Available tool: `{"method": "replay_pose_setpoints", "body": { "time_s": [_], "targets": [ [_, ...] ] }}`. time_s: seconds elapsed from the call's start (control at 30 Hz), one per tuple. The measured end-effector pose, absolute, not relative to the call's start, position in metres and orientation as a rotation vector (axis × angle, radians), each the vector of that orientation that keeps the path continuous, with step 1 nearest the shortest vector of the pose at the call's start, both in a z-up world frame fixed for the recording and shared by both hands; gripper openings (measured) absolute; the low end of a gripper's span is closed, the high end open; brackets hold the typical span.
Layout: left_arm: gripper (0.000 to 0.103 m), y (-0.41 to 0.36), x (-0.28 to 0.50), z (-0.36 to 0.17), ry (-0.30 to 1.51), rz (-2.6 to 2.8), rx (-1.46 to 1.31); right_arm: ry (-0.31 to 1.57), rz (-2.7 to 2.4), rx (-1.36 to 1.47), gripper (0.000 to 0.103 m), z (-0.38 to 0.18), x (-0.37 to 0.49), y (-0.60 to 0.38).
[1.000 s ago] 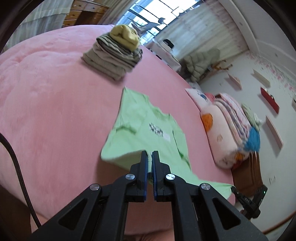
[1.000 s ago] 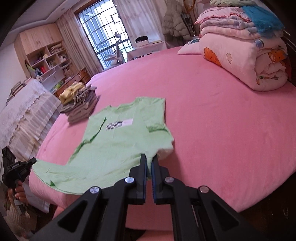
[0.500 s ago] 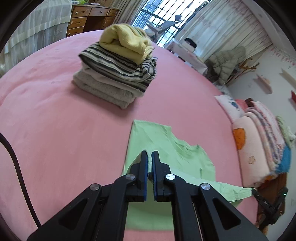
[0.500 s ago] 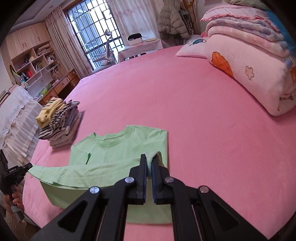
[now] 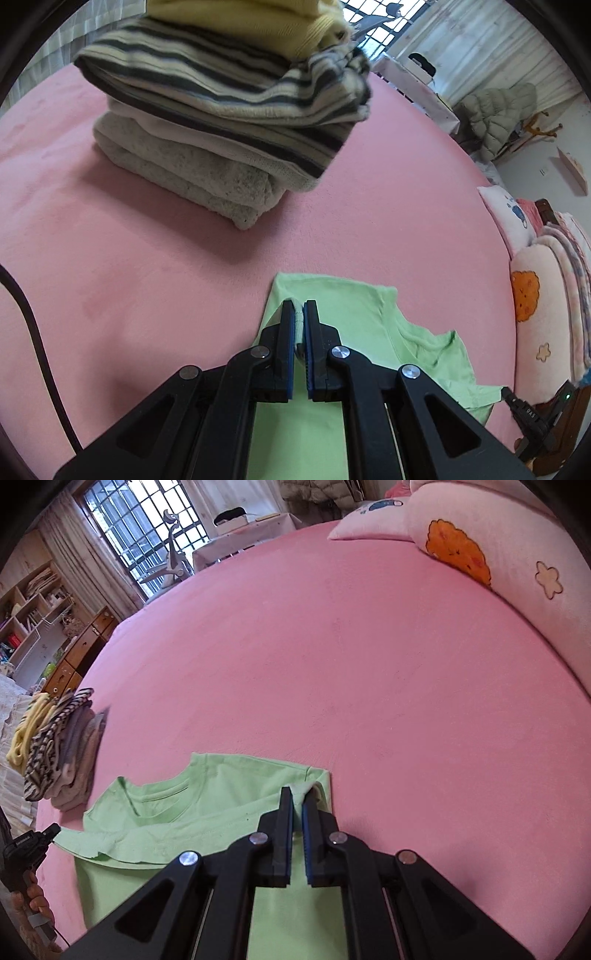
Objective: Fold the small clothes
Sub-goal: 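Lift the hem with both tools and carry it toward the collar, then lower the hem onto the collar and open both tools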
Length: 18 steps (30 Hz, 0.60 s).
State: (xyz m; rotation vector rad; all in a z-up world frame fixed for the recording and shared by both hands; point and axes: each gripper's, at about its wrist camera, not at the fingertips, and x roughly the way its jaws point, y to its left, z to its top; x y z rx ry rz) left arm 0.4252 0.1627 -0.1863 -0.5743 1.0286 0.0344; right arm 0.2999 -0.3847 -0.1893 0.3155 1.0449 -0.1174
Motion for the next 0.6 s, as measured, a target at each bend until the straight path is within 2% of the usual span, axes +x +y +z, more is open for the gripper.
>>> {"method": "replay_pose_setpoints", "body": {
  "time_s": [0.6],
  "targets": [
    [0.004,0.153,0.465,-0.219,1.024,0.067,-0.538,1.083,-0.154,0.302,0.004,-0.219,0.351,-0.382]
  ]
}}
